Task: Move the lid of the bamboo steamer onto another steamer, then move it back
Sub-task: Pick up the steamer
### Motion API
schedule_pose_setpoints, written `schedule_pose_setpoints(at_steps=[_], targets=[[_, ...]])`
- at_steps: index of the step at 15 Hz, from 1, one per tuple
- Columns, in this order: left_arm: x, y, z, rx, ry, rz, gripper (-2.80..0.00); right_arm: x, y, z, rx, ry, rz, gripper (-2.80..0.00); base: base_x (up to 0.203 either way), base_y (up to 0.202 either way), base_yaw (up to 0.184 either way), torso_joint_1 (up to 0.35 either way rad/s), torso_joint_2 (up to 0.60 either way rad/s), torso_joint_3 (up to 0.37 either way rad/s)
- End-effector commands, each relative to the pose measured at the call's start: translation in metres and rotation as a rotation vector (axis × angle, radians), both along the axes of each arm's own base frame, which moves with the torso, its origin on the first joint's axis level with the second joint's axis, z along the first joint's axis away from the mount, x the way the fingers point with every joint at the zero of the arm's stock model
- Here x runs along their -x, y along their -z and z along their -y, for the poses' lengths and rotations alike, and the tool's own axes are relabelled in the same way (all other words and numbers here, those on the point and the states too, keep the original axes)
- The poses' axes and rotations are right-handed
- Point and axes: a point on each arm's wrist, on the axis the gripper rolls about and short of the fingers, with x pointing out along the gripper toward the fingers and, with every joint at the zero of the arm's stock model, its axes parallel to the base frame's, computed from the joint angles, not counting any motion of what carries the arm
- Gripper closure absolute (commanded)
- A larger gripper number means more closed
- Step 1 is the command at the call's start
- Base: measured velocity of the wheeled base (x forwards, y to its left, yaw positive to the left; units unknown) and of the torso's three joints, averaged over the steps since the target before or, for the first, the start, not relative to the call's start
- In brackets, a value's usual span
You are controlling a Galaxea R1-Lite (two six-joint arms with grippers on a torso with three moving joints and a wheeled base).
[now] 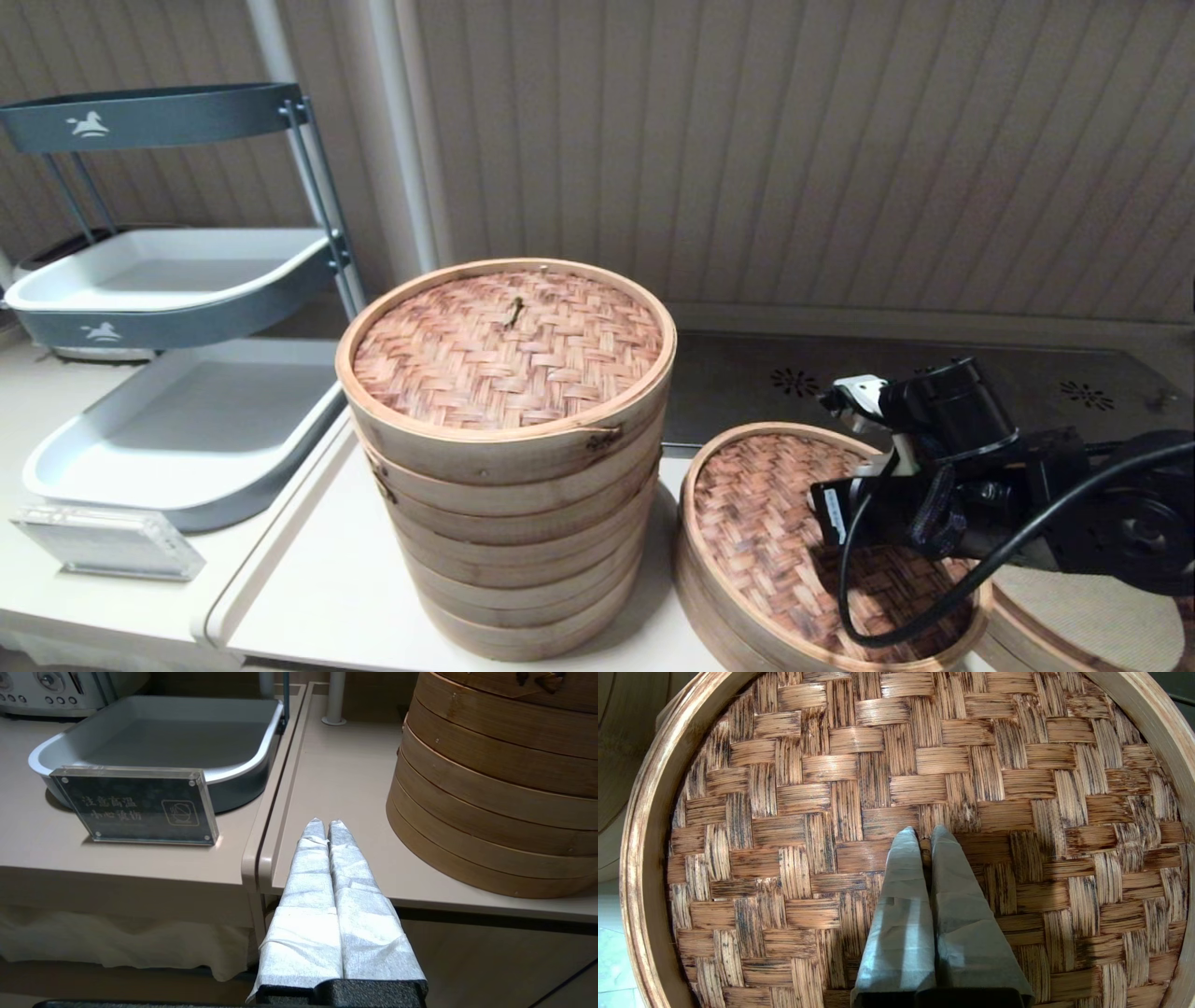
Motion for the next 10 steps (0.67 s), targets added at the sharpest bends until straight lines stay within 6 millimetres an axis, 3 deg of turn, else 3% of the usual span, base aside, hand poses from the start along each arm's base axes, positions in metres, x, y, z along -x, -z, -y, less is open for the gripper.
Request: schedule_pose_setpoints(at_steps=[1,10], targets=[[0.0,0.001,0.0,-0.001,0.0,-0.005,0.0,0.002,-0.007,0.001,-0.013,0.003,0.028,0.0,0.0,0.0,0.0,0.0,0.0,0.0],[0.0,0.001,0.0,-0.001,0.0,-0.003,0.0,0.006,-0.026,0.006,-0.024,0.019,0.097,0.0,0.0,0.0,0.0,0.0,0.0,0.0]])
